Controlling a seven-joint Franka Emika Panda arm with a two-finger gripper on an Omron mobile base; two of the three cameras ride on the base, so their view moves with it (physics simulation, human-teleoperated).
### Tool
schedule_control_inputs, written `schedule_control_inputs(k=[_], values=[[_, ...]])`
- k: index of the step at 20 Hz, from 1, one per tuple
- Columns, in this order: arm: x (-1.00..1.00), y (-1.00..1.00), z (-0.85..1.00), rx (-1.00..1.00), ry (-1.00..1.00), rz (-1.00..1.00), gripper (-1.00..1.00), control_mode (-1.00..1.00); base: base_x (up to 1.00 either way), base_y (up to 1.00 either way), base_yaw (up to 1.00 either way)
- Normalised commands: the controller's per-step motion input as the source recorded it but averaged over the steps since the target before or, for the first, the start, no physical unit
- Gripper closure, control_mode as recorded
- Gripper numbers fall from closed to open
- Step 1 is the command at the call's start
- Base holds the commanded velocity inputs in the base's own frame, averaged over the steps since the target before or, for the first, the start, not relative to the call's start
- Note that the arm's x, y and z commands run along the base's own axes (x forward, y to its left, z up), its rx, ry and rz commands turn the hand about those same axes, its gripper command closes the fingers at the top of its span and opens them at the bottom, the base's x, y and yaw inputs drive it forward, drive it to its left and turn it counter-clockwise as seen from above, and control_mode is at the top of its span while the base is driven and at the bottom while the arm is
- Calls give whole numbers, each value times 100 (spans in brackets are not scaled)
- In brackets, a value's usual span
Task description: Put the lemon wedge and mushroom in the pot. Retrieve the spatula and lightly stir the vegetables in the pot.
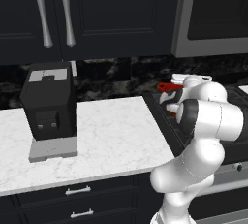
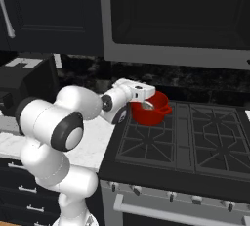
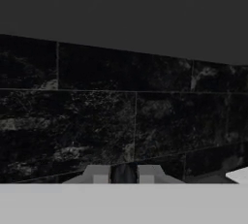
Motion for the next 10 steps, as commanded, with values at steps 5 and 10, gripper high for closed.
schedule_control_inputs(k=[5,10], values=[[22,21,-52,0,-3,10,100,-100,0,0,0],[61,2,-36,1,-9,9,100,-100,0,0,0]])
